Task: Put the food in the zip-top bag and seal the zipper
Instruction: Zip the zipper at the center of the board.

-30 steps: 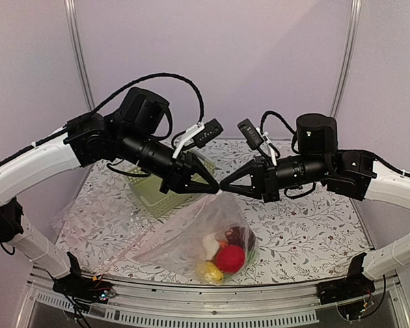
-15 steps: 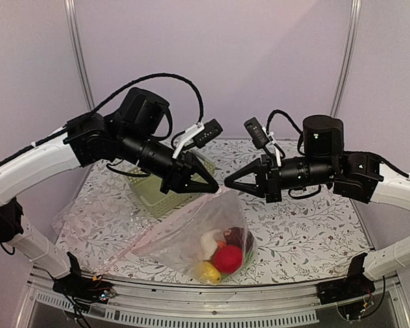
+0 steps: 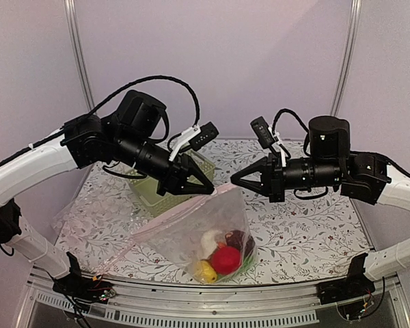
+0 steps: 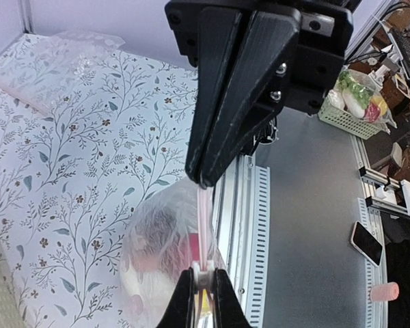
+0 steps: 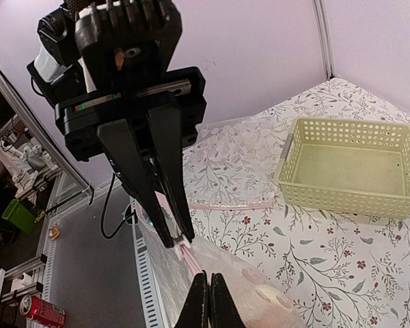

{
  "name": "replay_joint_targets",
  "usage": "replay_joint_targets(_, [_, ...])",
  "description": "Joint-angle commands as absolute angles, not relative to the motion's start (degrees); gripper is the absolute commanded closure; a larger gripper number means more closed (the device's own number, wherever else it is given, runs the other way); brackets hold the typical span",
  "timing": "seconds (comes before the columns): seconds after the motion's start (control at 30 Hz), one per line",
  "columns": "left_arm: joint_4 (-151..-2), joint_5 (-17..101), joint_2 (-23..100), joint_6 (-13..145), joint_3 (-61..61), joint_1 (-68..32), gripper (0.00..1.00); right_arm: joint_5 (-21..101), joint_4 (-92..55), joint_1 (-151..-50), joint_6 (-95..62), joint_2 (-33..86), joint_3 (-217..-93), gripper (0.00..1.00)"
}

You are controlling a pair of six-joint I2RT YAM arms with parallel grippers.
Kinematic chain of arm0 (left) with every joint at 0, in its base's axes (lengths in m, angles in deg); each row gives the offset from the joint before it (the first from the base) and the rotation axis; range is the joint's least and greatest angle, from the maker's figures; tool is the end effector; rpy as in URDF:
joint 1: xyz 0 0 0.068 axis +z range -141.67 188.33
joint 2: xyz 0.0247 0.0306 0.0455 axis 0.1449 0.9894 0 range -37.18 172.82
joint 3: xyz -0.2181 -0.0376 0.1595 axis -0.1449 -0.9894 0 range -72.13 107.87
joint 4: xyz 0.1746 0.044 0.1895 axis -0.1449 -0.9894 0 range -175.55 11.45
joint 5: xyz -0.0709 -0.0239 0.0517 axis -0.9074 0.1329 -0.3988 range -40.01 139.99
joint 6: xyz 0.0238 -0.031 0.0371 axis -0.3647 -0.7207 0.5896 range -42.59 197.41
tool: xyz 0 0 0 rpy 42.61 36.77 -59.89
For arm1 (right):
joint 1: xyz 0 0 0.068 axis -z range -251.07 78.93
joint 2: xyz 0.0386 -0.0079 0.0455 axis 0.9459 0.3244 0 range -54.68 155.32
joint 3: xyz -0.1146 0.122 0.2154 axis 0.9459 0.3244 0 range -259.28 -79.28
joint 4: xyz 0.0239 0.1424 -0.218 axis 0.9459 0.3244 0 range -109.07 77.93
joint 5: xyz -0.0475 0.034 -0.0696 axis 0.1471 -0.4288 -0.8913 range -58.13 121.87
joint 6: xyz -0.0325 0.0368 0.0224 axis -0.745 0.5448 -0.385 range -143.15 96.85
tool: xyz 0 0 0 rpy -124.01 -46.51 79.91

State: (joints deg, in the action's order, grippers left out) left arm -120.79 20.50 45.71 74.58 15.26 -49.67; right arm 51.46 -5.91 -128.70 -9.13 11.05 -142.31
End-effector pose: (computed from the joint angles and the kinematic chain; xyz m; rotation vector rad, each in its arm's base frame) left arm 0.1493 -0.2720 0.3903 1.3641 1.9522 -1.1226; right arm 0.1304 0.2282 0.3730 -0.9788 1.7489 1.1566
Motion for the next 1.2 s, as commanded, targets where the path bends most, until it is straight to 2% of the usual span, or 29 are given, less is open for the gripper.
replay_joint_targets(0.0, [-128.6, 21.4, 43.3, 75.9, 13.7, -48.5, 1.00, 42.2, -2.4, -128.2, -11.7, 8.0, -142.1, 1.00])
replay_joint_targets(0.47, [-132.5, 23.1, 41.8, 76.5, 12.7, -47.9, 1.00, 32.9, 2.9, -128.2, -15.4, 6.6, -143.8, 1.00])
replay_joint_targets(0.93, [-135.2, 25.8, 40.3, 76.4, 12.2, -47.4, 1.00, 10.3, 4.2, -128.2, -15.3, 6.3, -144.3, 1.00])
replay_joint_targets(1.17, [-136.6, 27.0, 39.9, 76.6, 12.3, -47.0, 1.00, 6.0, 4.8, -126.5, -15.3, 7.4, -144.9, 1.00])
